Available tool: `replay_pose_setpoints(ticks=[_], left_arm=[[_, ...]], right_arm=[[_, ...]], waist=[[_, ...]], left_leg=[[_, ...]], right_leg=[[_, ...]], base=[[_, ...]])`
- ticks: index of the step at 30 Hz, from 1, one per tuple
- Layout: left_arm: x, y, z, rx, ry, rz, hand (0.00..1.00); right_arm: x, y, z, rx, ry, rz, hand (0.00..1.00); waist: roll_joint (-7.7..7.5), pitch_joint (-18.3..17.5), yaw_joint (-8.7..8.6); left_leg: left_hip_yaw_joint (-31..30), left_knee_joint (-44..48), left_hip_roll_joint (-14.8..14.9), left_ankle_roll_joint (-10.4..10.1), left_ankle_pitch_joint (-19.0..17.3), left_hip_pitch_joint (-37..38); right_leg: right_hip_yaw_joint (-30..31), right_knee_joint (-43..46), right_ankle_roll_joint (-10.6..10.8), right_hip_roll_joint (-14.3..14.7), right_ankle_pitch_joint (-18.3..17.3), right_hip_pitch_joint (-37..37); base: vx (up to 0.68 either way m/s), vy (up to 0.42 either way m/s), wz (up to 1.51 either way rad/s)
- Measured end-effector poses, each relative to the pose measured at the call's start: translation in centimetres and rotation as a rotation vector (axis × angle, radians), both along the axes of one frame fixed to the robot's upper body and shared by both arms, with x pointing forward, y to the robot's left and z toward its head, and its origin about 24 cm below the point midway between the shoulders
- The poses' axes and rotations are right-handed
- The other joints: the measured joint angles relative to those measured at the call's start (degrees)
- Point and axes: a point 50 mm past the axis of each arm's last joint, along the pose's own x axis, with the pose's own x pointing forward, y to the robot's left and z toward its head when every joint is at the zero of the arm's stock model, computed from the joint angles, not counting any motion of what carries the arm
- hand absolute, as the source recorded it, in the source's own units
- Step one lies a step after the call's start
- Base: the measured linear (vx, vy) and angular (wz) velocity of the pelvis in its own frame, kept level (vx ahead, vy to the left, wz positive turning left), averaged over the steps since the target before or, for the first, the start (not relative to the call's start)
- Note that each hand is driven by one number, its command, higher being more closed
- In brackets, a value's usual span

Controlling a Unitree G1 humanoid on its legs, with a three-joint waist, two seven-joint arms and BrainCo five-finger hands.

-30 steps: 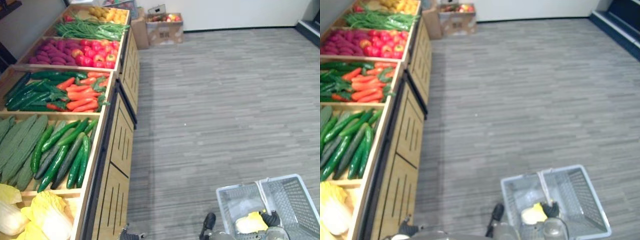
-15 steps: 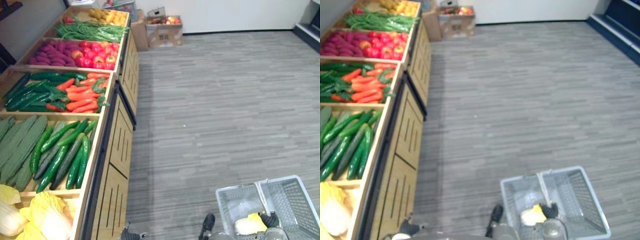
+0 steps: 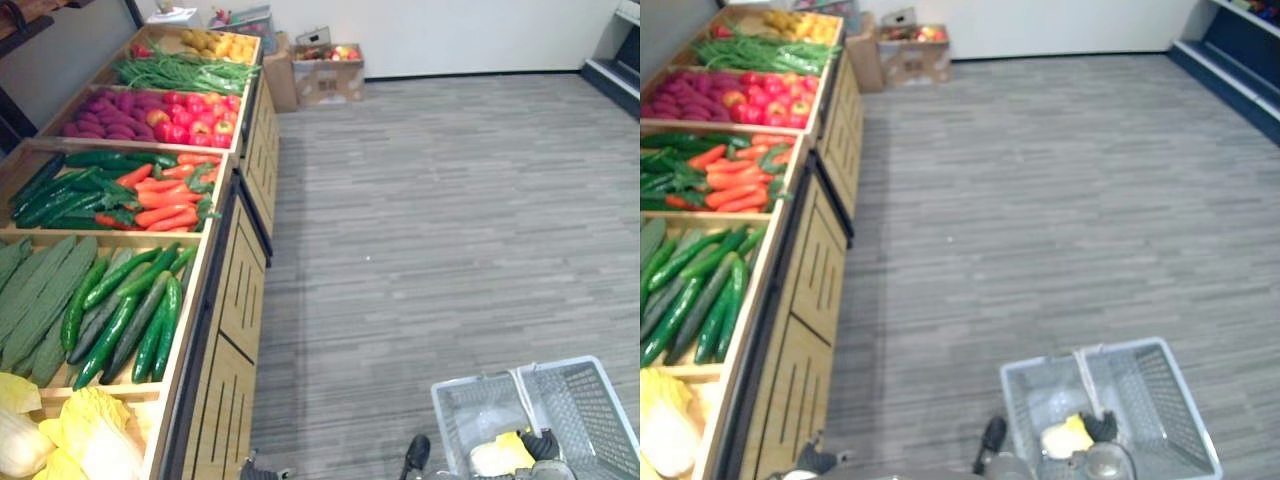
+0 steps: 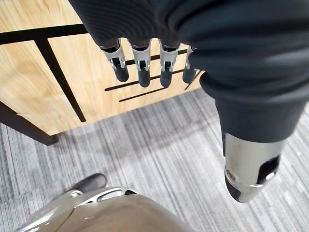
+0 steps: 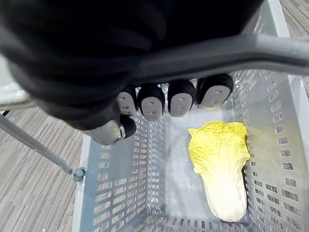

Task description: Pick vegetable in the basket

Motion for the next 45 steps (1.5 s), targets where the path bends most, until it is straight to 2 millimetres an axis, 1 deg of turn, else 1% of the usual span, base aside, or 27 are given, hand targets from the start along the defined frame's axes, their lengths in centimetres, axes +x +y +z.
replay_pose_setpoints(ticks=[8,23,24,31,36,43,45], left_arm=[[-0.08,-0.03,-0.04,-0.001,0.004,-0.001,0.0],[-0.09,-0.07,-0.06,-0.003,0.006,-0.005,0.0],[-0.81,0.39,-0.18,0.004,0.031,0.006,0.0],[-0.8,0.39,-0.18,0.004,0.03,0.007,0.0],[-0.85,0.43,-0.2,0.001,0.032,0.018,0.0],[-0.88,0.5,-0.22,0.0,0.039,0.025,0.0],[-0.87,0.45,-0.23,-0.001,0.04,0.023,0.0]], right_arm=[[-0.24,-0.01,-0.07,0.0,0.006,-0.001,1.0],[-0.2,0.15,-0.12,0.002,0.009,0.009,1.0],[-0.25,0.93,-0.5,0.04,0.007,-0.006,1.0],[-0.07,0.86,-0.42,0.038,0.002,-0.007,1.0],[0.02,0.72,-0.34,0.041,-0.008,-0.023,1.0],[0.27,0.28,-0.1,0.056,-0.042,-0.08,1.0],[0.37,0.26,-0.03,0.053,-0.05,-0.085,1.0]], waist=[[-0.29,-0.3,0.0],[-0.29,-0.3,-0.01],[-0.09,-0.2,-0.05],[0.39,0.2,0.03],[0.33,0.3,0.33],[0.29,0.4,0.54],[0.38,0.7,0.13]], left_leg=[[-0.1,-0.1,-0.2,0.1,-0.1,0.6],[0.5,-0.1,-0.3,0.1,-0.3,0.9],[1.4,-0.3,-1.6,0.5,-1.1,2.7],[0.5,-0.3,-1.6,0.5,-1.1,2.4],[-0.4,-0.1,-1.5,0.5,-1.2,1.4],[-0.2,1.3,-1.8,0.4,-1.3,1.2],[-0.2,1.9,-1.8,0.3,-1.4,1.2]], right_leg=[[-0.1,0.0,0.1,-0.3,0.1,0.6],[0.6,-0.1,0.2,-0.1,0.1,0.5],[1.8,-0.1,0.1,-1.2,0.6,1.5],[1.2,-0.4,0.1,-1.3,0.6,1.5],[0.6,-0.5,0.1,-1.3,0.5,0.8],[2.9,-0.5,0.4,-1.2,0.3,-0.1],[4.1,-0.5,0.1,-1.1,0.2,-0.5]], base=[[0.01,0.024,0.01],[0.0,0.009,-0.01],[0.0,0.0,0.0],[0.0,0.0,0.04],[0.0,-0.003,0.06],[0.02,-0.005,-0.17],[0.02,-0.015,-0.27]])
